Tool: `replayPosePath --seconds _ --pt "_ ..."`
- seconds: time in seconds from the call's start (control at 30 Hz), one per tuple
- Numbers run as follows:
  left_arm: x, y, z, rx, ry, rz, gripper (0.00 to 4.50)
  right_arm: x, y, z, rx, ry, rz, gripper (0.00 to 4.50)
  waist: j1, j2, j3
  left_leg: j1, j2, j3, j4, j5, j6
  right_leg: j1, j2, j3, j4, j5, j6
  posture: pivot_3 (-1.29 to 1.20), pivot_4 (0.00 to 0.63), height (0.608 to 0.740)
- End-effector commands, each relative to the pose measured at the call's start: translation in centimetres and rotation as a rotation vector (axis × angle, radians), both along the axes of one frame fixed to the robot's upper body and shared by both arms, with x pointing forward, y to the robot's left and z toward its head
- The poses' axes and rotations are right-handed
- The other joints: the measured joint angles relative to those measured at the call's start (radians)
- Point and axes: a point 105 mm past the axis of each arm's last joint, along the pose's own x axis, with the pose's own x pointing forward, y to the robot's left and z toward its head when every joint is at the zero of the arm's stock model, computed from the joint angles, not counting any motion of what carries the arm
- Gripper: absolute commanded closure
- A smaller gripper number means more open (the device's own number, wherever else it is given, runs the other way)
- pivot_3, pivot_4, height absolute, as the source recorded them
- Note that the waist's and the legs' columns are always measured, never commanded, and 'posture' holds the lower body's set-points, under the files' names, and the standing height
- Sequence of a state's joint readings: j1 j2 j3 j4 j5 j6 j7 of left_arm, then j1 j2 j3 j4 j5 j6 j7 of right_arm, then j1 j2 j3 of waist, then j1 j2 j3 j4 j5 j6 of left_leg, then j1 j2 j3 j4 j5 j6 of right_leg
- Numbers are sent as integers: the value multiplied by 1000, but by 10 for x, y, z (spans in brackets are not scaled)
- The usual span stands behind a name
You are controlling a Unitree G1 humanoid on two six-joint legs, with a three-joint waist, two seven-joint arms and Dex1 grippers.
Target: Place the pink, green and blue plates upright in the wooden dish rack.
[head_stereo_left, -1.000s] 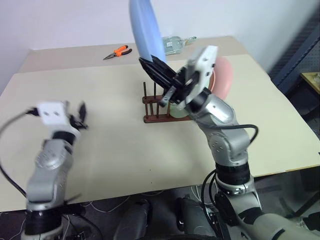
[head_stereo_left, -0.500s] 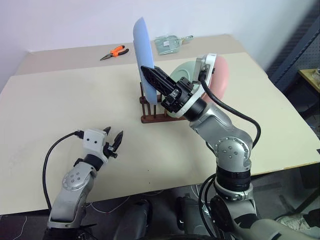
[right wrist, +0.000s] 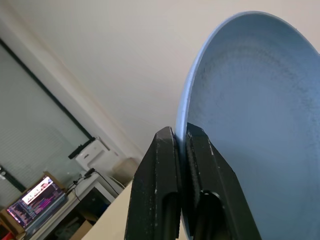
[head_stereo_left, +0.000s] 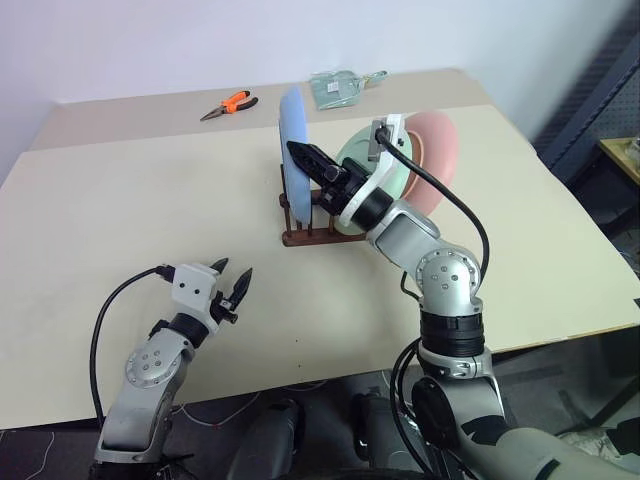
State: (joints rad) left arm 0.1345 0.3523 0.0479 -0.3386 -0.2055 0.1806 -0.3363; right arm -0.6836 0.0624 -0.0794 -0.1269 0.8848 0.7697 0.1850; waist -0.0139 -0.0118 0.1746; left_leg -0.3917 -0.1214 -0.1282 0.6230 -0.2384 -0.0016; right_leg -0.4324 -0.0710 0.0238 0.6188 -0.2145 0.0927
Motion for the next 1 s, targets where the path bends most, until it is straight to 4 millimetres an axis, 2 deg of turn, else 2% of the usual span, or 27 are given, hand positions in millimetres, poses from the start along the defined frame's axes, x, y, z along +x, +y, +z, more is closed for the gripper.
replayPosePath --seconds 0.03,0.17,0.33,0.4,0.47,0.53,0.57,0.6,0.63,0.8,1.0 --pt "-3 -6 13 8 -58 -26 2044 -3 3 17 -21 -80 2 2634 0 0 0 0 0 0 0 0 0 0 0 0 0 0 0 0 150 740" --pt "-3 -7 13 8 -56 -32 2044 -5 2 30 -137 -256 -70 578 0 0 0 0 0 0 0 0 0 0 0 0 0 0 0 0 150 740" --pt "-3 -9 13 10 -59 -38 2044 -21 -18 66 -310 -643 -185 578 2 1 0 0 0 0 0 0 0 0 0 0 0 0 0 0 150 740" --pt "-2 -10 14 13 -60 -47 2044 -19 -45 78 -367 -719 -259 578 4 1 0 0 0 0 1 0 0 0 0 -1 -1 0 0 0 150 740" --pt "-2 -13 14 18 -59 -68 2044 -18 -66 81 -415 -737 -291 578 5 0 0 0 0 0 1 0 0 1 0 -1 -1 0 0 0 150 740" --pt "-1 -20 14 29 -59 -102 2044 -18 -87 73 -516 -738 -291 578 8 0 0 0 0 0 1 0 0 2 -1 -1 -3 0 0 0 150 740" --pt "-1 -22 14 33 -60 -116 2044 -19 -94 68 -563 -736 -292 1104 9 0 0 -1 0 0 1 0 0 3 -1 -2 -4 0 0 0 150 740" --pt "-1 -24 14 37 -60 -129 2044 -19 -100 63 -613 -738 -291 1342 8 1 0 0 0 0 1 0 0 3 -1 -2 -5 0 0 0 150 740" --pt "-1 -28 14 41 -61 -151 2044 -20 -107 54 -693 -746 -284 1874 9 1 1 0 0 0 1 0 1 3 -1 -2 -5 0 0 0 150 740" --pt "-4 -51 23 33 -71 -302 2044 -31 -137 -1 -1090 -727 -190 4459 14 2 1 -1 0 0 1 0 1 3 -2 -2 -5 -1 1 0 150 740" --pt "-12 -72 30 30 -63 -469 2044 -21 -150 -32 -1265 -682 -206 4459 15 2 2 -1 3 5 4 -1 1 3 -3 -2 -5 -2 -2 0 150 740"
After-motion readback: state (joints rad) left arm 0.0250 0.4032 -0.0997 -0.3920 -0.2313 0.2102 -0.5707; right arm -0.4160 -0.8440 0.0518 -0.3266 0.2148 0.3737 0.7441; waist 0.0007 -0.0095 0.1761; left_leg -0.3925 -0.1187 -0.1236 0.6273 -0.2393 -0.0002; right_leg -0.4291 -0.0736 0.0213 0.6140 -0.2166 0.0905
